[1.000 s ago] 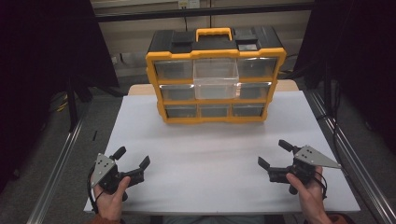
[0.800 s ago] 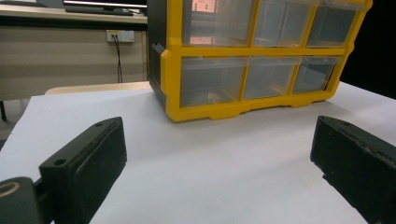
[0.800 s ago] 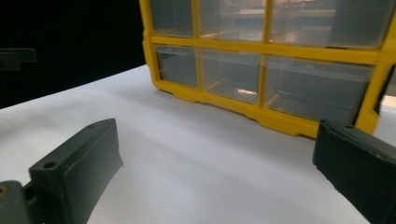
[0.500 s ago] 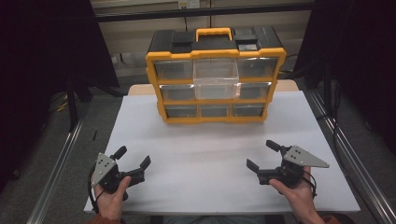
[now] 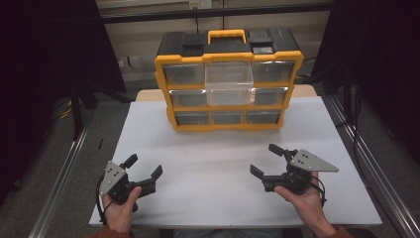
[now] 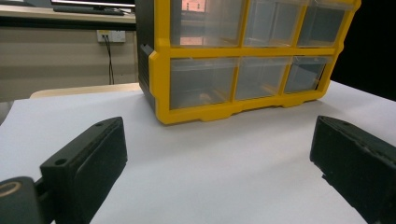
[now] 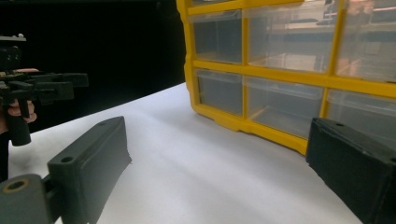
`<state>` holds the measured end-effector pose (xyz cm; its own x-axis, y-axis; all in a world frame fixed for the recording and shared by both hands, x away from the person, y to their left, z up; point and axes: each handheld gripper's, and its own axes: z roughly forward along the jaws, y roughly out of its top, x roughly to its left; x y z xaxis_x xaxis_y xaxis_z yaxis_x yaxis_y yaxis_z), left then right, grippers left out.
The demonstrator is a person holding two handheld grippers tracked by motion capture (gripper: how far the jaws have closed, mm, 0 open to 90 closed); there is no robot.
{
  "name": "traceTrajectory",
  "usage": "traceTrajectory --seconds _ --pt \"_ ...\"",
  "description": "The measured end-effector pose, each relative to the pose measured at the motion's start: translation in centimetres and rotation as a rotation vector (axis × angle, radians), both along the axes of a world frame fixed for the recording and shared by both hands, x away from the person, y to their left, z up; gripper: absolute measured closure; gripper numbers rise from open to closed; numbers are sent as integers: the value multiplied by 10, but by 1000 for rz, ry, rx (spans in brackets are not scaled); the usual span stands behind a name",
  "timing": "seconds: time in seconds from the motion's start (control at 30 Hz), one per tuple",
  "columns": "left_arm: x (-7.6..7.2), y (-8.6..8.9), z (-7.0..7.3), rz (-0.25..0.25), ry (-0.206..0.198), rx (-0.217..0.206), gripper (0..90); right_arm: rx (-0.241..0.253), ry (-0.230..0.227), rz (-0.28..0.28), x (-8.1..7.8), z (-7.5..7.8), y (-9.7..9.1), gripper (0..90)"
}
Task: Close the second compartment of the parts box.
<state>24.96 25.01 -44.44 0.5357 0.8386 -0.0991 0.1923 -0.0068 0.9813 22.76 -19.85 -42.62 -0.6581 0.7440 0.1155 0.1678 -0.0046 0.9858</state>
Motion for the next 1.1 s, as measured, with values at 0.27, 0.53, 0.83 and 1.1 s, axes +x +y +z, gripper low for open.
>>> traceTrajectory --seconds 0.27,0.53,0.83,1.1 --pt "2 1 -1 11 5 9 40 5 -14 51 7 8 11 133" --pt "2 0 -1 14 9 3 40 19 -29 83 20 18 21 206" --pt "2 0 -1 22 11 11 49 19 -40 114 23 25 38 320" --pt "2 0 -1 23 8 0 49 51 -44 131 33 30 46 491"
